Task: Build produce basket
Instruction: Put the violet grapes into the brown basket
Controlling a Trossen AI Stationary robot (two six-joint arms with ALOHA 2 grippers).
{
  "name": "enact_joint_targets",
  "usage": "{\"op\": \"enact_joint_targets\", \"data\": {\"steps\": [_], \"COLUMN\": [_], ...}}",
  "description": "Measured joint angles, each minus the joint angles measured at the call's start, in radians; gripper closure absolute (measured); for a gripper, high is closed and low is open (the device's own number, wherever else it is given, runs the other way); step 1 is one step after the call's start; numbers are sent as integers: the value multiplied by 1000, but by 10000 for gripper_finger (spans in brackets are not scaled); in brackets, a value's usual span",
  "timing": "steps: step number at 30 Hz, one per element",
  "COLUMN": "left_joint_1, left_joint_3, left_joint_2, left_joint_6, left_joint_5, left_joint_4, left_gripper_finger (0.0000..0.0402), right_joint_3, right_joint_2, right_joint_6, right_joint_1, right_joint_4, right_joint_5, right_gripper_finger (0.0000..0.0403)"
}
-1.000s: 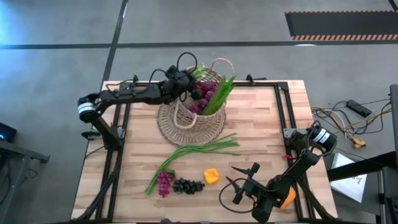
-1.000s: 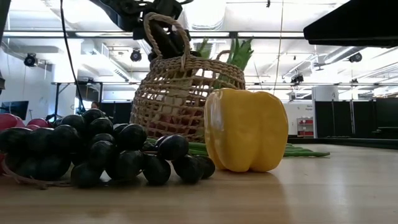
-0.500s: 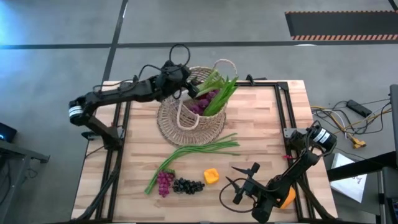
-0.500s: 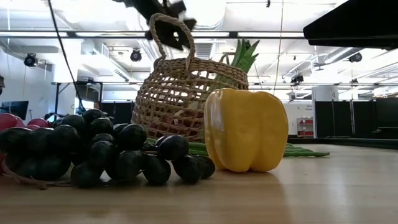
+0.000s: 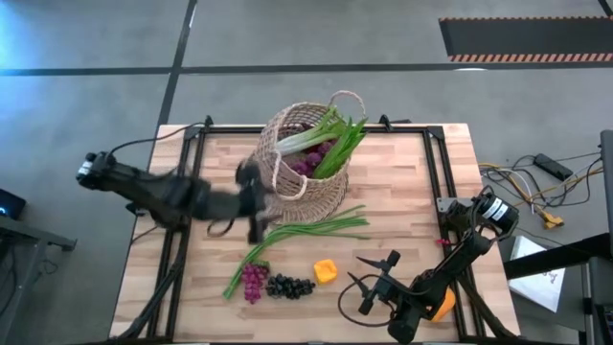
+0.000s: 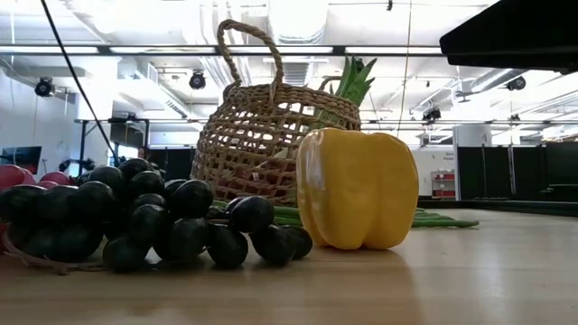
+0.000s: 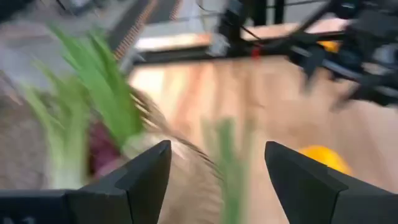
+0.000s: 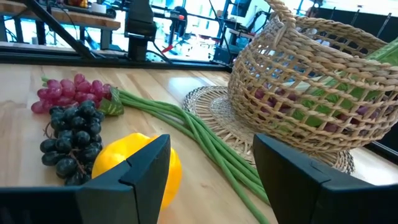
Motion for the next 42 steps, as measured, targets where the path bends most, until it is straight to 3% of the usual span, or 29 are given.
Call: {"op": "enact_joint_targets", "data": {"steps": [8, 13, 16, 21, 30, 42], "left_joint_1": [-313, -392, -395, -363, -317, -318], "left_joint_3": [-229, -371, -419, -417, -365, -339], "left_joint_2": [21, 70, 117, 204, 323, 346], "left_joint_6": [-639, -1112, -1289, -1330, -1319, -1181], "left_joint_5": [-61, -68, -66, 24, 179, 190], "left_joint_4": [-30, -31, -32, -33, -29, -29], "left_gripper_finger": [157, 157, 157, 177, 258, 389], "right_joint_3": [0, 0, 0, 0, 0, 0], "right_joint_2": [0, 0, 0, 0, 0, 0], "right_joint_6": [-2, -3, -3, -3, 3, 4], "right_joint_1": [0, -4, -8, -11, -11, -11], "right_joint_4": [1, 0, 0, 0, 0, 0], "right_joint_5": [0, 0, 0, 0, 0, 0], "right_gripper_finger": [182, 182, 182, 182, 182, 182]}}
